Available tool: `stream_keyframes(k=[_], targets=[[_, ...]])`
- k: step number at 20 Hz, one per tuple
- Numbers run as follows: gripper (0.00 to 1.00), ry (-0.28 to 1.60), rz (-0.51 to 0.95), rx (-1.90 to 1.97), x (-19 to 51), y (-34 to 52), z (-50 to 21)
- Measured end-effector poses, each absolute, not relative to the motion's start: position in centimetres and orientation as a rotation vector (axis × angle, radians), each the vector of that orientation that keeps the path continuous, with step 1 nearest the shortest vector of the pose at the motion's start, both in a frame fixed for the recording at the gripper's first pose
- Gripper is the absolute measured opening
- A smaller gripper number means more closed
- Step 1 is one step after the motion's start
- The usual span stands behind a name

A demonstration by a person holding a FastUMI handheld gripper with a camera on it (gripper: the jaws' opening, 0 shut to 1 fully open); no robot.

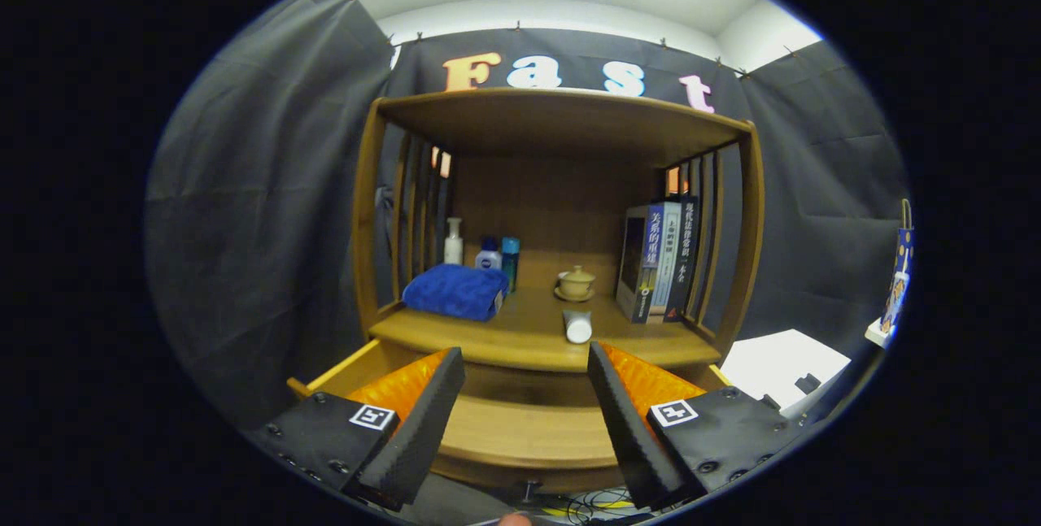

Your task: Pull open the drawer, take out the items inside it, and place them on the countertop above the cabinet.

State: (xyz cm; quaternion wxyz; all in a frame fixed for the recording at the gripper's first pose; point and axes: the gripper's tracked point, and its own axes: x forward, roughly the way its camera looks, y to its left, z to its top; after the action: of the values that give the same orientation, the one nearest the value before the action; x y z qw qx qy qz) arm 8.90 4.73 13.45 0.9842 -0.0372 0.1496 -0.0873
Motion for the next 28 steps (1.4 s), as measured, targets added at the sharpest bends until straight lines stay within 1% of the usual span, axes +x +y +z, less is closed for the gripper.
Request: stream_keyframes(k=[5,9,12,28], targets=[[0.98,0.442,-0.180,-0.070,5.4,6.1,6.7],[0.99,0.519,-0.210,-0.050,3.3,5.9,3.8],[0.99,0.543,-0.251,0.026,2.3,5.1,2.1],[0.98,0.528,-0.303,0.017,3.9,3.1,1.1]])
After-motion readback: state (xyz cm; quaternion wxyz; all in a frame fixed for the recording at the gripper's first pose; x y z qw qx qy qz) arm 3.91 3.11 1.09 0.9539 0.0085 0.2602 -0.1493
